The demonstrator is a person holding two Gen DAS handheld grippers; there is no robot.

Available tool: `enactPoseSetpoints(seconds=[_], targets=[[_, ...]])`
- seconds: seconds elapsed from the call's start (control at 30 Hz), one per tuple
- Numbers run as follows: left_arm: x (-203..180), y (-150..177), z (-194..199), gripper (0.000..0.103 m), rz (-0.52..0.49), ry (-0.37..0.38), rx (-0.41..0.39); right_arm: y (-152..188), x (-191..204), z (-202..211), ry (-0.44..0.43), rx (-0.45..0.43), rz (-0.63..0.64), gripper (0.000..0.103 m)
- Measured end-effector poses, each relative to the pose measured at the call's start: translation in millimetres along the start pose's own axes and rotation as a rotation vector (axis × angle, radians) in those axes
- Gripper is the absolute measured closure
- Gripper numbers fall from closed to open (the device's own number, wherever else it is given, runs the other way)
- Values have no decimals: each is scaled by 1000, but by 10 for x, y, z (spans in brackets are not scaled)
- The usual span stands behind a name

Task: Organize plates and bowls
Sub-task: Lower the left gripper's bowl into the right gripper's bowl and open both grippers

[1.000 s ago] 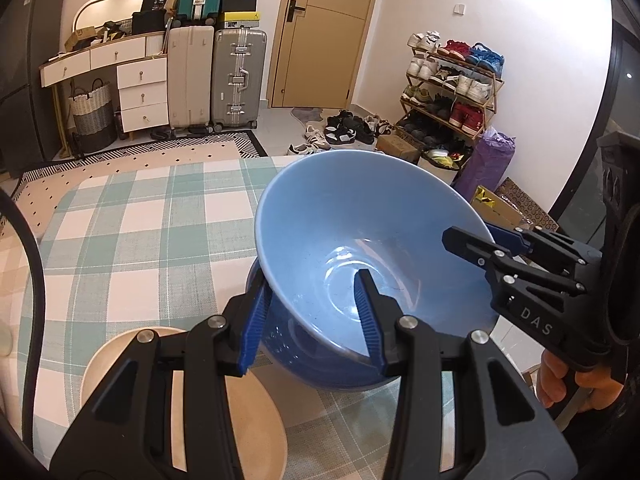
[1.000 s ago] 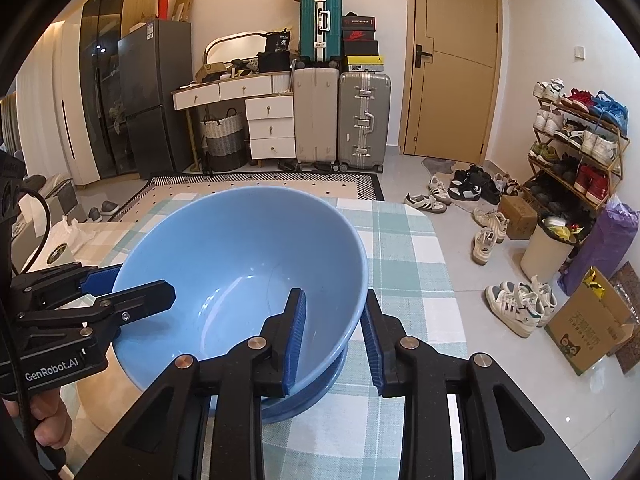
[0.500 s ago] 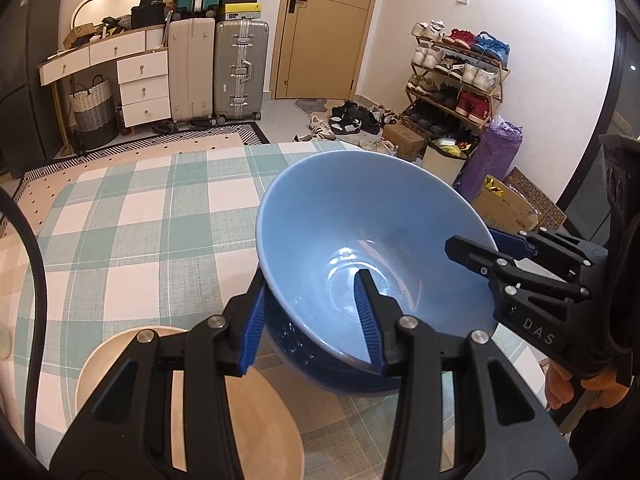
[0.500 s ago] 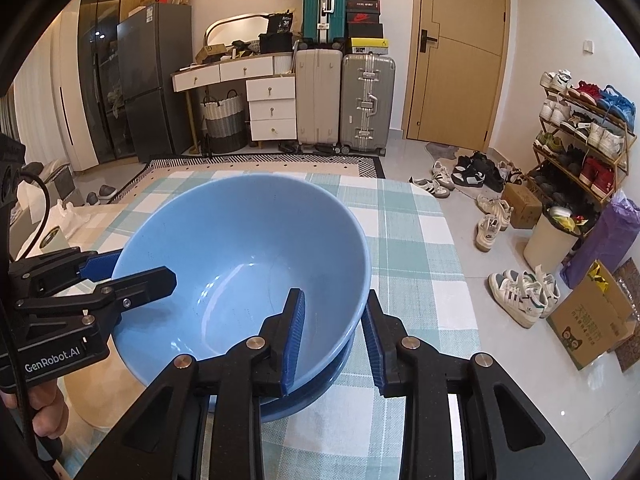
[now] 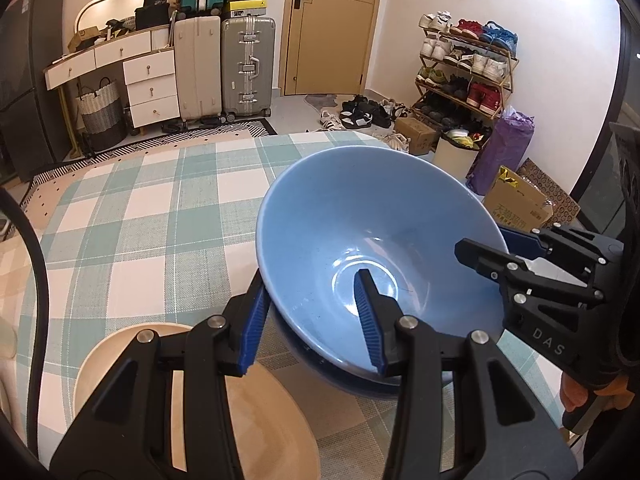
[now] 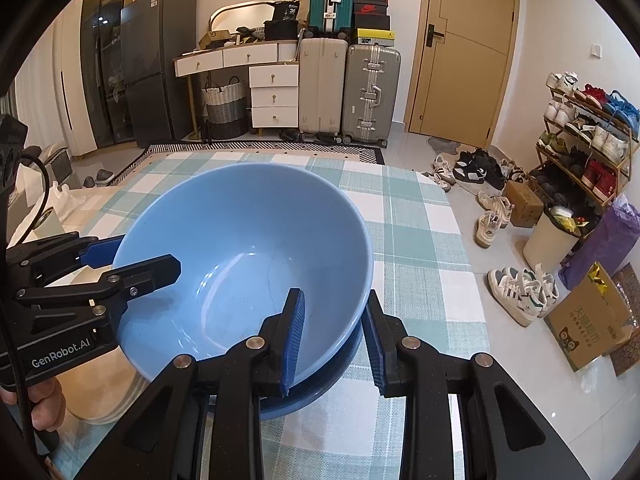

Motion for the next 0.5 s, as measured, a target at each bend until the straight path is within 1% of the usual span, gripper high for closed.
enactPoseSetpoints(seconds=[0.27,0.5], targets=[[-56,41,-89,64,-28,-22,3,71,11,-73,32,12,25,74],[-121,68,-123,64,-70,-67,-7,126,10,-107,43,17,41,73]])
Point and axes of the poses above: each gripper's, at about its wrist camera, not at the fingertips, and z roughly against the way its jaws point, x to its left, y to its underside, the point moved 5 cm from there along -z, roughly the way its jaws point, and after that the axes turned 5 degrees about -z, right-handed, at the moved point
